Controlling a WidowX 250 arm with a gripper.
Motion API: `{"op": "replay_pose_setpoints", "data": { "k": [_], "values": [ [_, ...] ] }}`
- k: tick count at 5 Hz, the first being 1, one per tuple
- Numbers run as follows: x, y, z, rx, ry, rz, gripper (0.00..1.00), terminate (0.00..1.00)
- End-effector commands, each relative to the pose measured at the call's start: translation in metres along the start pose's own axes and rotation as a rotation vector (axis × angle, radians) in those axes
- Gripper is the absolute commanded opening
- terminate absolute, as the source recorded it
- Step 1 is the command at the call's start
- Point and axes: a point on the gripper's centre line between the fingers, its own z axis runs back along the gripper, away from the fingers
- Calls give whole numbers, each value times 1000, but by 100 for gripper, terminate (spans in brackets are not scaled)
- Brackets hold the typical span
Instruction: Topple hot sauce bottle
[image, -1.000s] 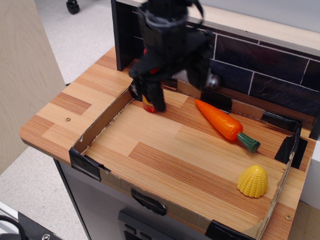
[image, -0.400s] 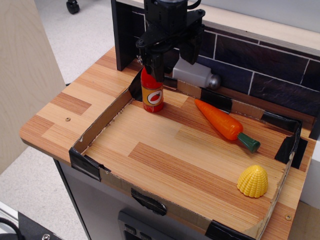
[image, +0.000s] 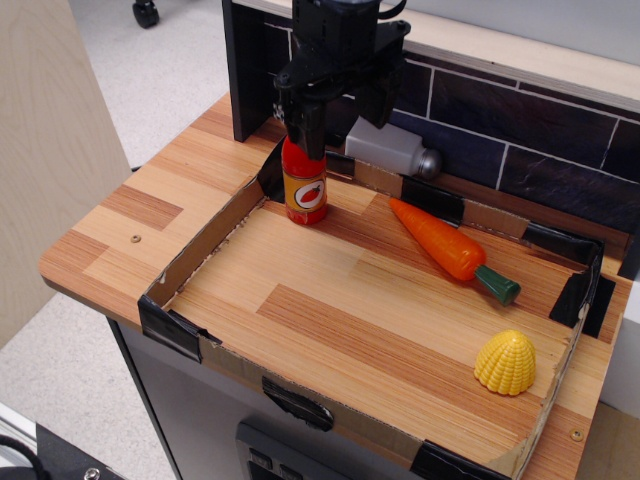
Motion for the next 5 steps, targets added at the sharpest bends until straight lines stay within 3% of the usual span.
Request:
{"op": "replay_pose_setpoints", "data": {
  "k": [1,5],
  "values": [
    [20,-7,13,-31,-25,15,100,0],
    [33,4,9,-24,-47,69,100,0]
  ]
}}
